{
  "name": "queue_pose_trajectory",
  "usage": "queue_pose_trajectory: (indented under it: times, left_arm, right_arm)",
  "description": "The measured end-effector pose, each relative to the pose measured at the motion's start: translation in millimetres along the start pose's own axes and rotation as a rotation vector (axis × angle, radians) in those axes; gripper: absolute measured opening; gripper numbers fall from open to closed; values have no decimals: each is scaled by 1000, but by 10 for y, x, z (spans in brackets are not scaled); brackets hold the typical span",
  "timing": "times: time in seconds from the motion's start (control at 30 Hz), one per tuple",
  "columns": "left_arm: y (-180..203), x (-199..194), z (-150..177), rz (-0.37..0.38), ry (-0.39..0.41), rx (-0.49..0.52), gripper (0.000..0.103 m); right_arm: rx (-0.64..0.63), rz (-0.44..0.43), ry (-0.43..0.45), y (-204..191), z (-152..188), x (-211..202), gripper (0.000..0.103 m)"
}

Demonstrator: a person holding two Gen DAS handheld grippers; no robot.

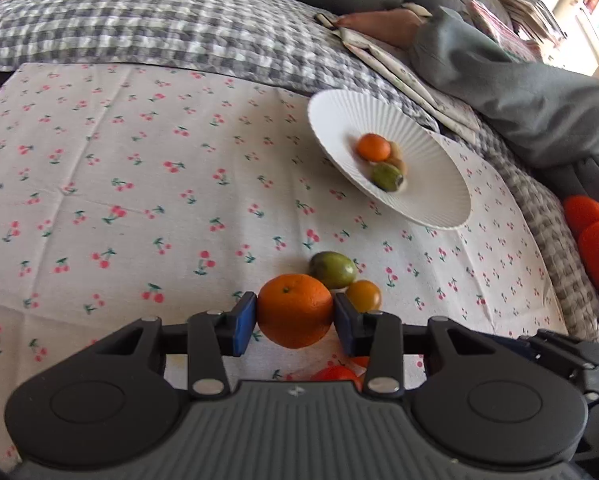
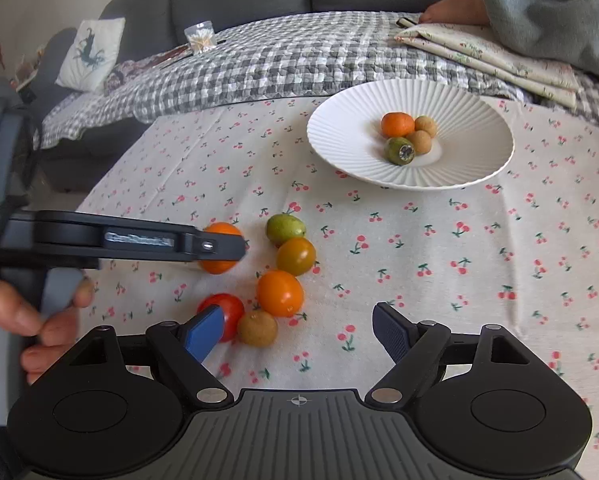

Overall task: Organize fruits
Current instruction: 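Grasp an orange with the left tool while the right tool grasps a small orange fruit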

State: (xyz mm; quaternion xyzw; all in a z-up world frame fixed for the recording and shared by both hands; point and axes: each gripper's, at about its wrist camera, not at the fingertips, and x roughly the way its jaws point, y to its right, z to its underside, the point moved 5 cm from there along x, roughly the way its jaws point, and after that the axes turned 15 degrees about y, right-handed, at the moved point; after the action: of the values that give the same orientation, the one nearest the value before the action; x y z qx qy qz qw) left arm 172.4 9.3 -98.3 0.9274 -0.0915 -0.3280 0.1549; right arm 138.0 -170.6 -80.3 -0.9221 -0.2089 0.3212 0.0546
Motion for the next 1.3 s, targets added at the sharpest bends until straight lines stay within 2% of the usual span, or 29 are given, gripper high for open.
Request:
queue_pose_trajectory:
  times: [0.17,0.37,0.53,0.73,1.03,1.3]
  left_arm:
    - [-64,-71,-78,-39,26,7,40]
    - [-97,-67,-80,-56,23,9,40]
    - [-104,-85,-90,-58,29,13,40]
    - [-114,-79,-95,-58,27,13,40]
    - [-111,-81,-104,-59,34,19,40]
    - [-108,-97,-140,-57,47,22,40]
  right_arm:
    - [28,-4,-1,-22,17,160,81]
    - [40,-21,2,-84,29,313,71]
    - [79,-37,10,-88,9,397,53]
    - [49,-18,-3,-119,15,456,30]
    - [24,-9,-19,-125,53,461,29]
    - [73,13,-7,63,-39,336,29]
